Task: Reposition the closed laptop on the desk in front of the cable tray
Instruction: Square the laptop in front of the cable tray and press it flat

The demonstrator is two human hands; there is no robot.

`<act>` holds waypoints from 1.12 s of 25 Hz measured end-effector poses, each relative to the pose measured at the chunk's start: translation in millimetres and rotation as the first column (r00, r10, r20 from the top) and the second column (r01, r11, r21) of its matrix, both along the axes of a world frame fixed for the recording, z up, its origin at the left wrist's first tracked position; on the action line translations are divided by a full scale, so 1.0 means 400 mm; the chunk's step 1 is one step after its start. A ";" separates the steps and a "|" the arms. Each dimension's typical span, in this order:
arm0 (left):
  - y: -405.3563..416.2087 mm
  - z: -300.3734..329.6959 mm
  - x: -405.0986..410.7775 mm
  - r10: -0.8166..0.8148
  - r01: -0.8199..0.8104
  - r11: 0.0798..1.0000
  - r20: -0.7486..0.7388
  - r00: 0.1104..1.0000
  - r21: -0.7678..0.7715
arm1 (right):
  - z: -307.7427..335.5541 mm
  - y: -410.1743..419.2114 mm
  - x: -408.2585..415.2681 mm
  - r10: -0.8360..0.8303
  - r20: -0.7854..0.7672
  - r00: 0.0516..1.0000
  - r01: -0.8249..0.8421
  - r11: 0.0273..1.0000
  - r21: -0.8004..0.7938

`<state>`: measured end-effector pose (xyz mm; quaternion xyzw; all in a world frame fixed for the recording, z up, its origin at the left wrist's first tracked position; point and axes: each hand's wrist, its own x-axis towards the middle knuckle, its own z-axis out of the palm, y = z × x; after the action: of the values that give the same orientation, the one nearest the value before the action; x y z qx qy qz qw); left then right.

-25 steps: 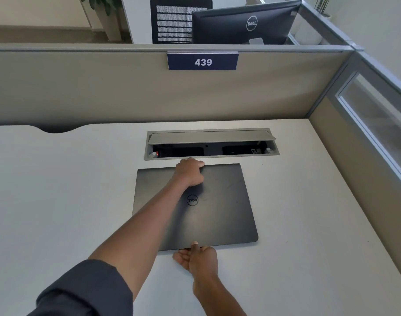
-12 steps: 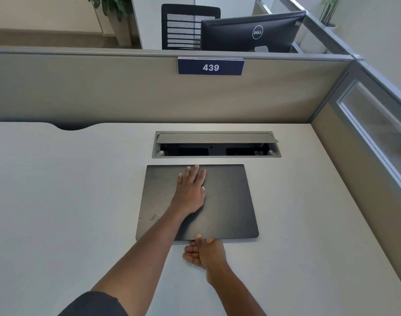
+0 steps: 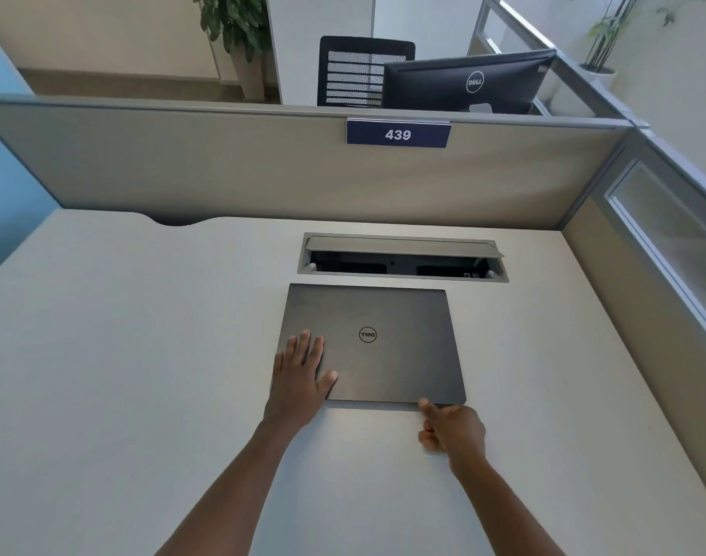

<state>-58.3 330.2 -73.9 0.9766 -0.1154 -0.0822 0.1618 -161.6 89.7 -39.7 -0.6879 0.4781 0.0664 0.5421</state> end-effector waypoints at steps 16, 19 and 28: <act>0.101 -0.002 -0.077 0.129 -0.165 0.957 -0.158 0.979 -0.239 | 0.007 -0.092 0.005 0.519 -0.065 0.852 -0.482 0.730 -0.484; 0.095 -0.004 -0.085 0.157 -0.187 0.948 -0.132 0.979 -0.259 | -0.009 -0.104 0.002 0.542 -0.068 0.837 -0.504 0.717 -0.482; 0.086 0.007 -0.087 0.197 -0.234 0.920 -0.144 0.970 -0.315 | -0.029 -0.121 0.011 0.564 -0.073 0.822 -0.520 0.694 -0.498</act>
<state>-93.2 364.4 -71.0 0.9365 -0.0103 -0.0970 0.3368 -157.3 41.2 -51.4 -0.9156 0.2304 0.0687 0.3224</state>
